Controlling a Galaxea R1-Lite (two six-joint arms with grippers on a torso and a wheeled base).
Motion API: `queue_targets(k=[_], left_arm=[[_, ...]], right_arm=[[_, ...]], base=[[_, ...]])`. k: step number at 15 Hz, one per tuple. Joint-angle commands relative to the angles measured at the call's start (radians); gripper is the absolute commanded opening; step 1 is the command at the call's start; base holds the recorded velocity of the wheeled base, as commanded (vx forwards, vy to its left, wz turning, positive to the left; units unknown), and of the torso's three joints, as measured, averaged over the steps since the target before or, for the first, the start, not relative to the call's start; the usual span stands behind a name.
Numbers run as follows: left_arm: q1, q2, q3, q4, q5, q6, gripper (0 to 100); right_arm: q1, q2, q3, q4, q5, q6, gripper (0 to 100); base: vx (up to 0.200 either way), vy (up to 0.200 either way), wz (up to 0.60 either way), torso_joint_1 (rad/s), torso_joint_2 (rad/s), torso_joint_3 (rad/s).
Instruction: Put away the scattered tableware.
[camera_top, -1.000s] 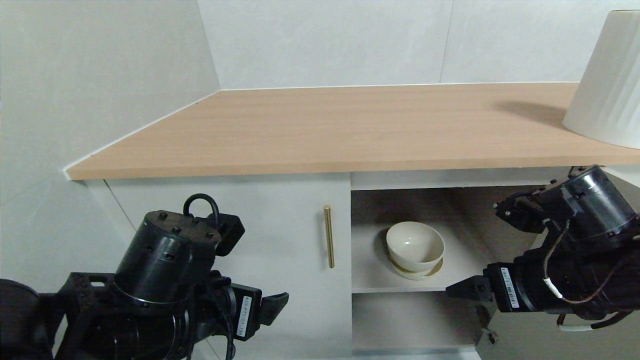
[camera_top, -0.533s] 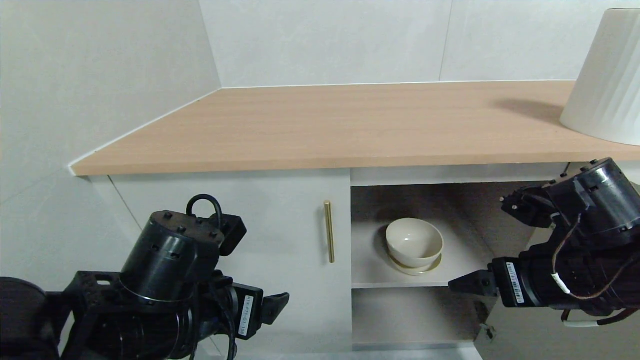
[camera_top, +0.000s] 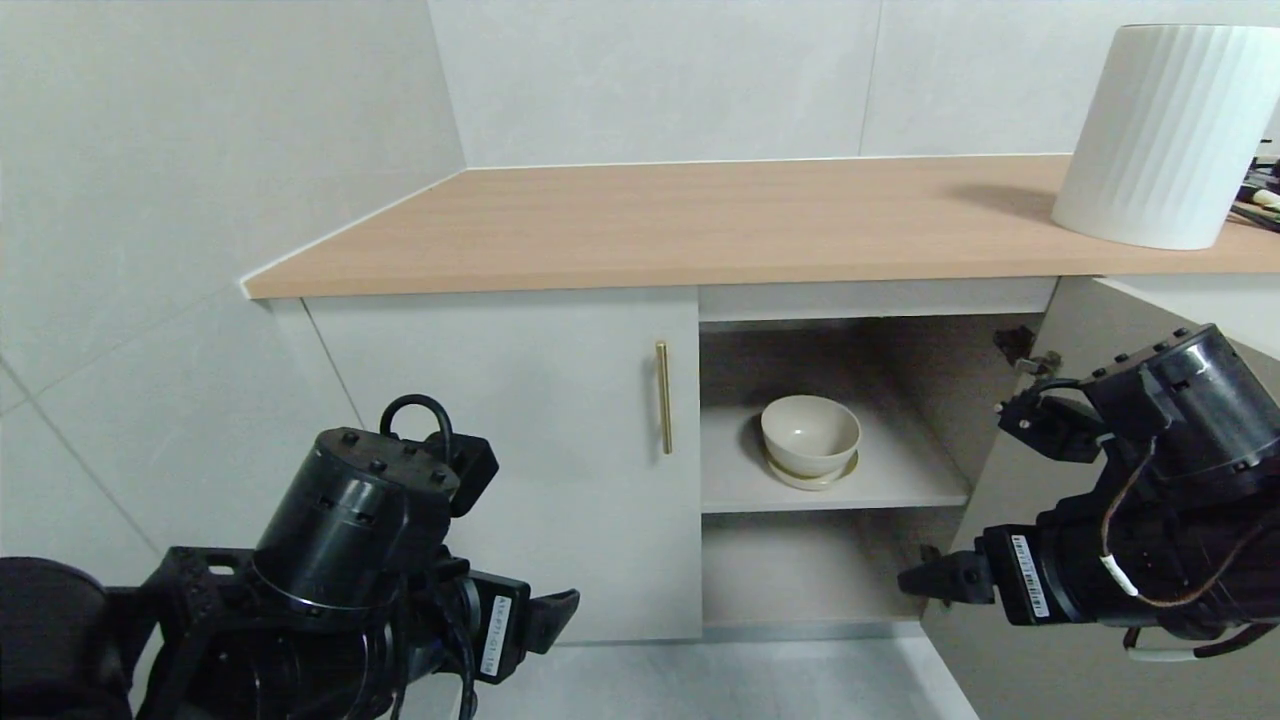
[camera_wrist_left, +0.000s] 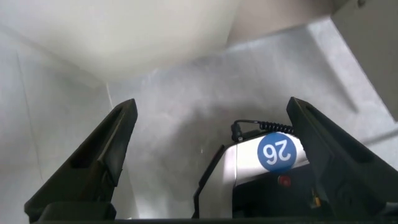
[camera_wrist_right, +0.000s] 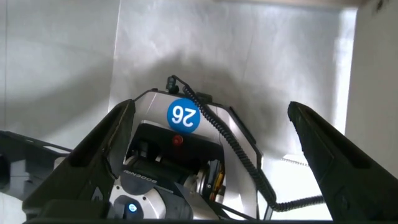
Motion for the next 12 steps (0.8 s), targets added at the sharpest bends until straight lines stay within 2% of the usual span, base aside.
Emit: queue_targets(k=[1, 8, 12], left_arm=[[0.0, 0.006, 0.0, -0.001, 0.001, -0.001, 100], [-0.003, 0.009, 0.001, -0.001, 0.003, -0.001, 100], [-0.005, 0.019, 0.001, -0.001, 0.014, -0.001, 100]], right_arm=[[0.0, 0.008, 0.002, 0.0, 0.0, 0.0, 100], [0.0, 0.015, 0.003, 0.0, 0.0, -0.001, 100], [0.0, 0.016, 0.003, 0.0, 0.0, -0.001, 100]], base=[[-0.2, 0.0, 0.0, 0.002, 0.0, -0.002], [-0.2, 0.0, 0.0, 0.002, 0.01, 0.002], [0.0, 0.0, 0.0, 0.0, 0.0, 0.0]])
